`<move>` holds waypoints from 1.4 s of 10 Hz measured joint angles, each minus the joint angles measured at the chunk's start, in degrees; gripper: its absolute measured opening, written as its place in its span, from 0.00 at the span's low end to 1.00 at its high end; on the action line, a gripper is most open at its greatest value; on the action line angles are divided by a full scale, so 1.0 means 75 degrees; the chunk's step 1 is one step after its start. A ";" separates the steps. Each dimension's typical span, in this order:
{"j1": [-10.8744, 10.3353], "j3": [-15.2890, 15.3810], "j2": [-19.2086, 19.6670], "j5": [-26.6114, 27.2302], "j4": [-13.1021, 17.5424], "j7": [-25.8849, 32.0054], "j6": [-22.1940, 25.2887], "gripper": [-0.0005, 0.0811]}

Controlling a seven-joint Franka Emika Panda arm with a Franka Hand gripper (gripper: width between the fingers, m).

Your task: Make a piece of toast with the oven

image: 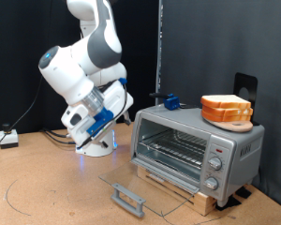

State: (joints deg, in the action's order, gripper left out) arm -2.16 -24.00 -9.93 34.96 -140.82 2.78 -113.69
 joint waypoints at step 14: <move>-0.0504 0.0174 -0.1722 0.0702 0.0162 0.4173 0.3780 1.00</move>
State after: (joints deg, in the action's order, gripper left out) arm -5.94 -22.69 -22.84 40.22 -139.61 34.08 -85.35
